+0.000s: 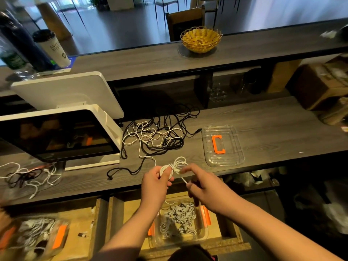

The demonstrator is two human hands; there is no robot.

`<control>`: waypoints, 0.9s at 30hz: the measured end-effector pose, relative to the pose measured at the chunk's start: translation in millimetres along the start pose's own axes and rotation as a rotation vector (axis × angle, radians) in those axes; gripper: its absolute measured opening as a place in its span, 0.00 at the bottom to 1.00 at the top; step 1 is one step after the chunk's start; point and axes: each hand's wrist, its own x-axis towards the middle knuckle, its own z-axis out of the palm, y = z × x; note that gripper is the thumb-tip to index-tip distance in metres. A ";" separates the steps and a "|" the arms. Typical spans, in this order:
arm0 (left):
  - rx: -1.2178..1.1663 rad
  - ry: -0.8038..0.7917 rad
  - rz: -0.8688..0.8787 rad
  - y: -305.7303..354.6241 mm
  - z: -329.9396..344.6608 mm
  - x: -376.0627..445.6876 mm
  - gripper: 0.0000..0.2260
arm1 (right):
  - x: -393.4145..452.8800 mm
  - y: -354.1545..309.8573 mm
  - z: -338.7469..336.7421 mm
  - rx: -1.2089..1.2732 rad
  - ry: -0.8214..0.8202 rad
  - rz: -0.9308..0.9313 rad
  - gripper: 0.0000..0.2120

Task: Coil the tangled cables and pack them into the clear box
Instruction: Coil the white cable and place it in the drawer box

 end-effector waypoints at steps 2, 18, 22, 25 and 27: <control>0.048 -0.015 0.026 -0.9 3.0 -1.1 0.06 | -0.9 1.1 -6.2 0.225 -0.063 0.031 0.08; 0.276 -0.469 -0.004 20.1 7.8 -14.4 0.09 | 22.3 -5.3 -29.9 0.033 0.083 -0.092 0.04; 0.159 -0.521 0.043 29.2 6.2 -20.0 0.04 | 31.5 0.5 -35.9 0.064 0.140 -0.069 0.08; 0.092 -0.546 0.083 34.3 6.7 -24.3 0.02 | 32.8 5.3 -43.2 0.114 0.132 0.037 0.11; 0.077 -0.539 0.108 35.8 7.0 -25.6 0.02 | 33.5 7.0 -45.5 0.147 0.093 0.107 0.12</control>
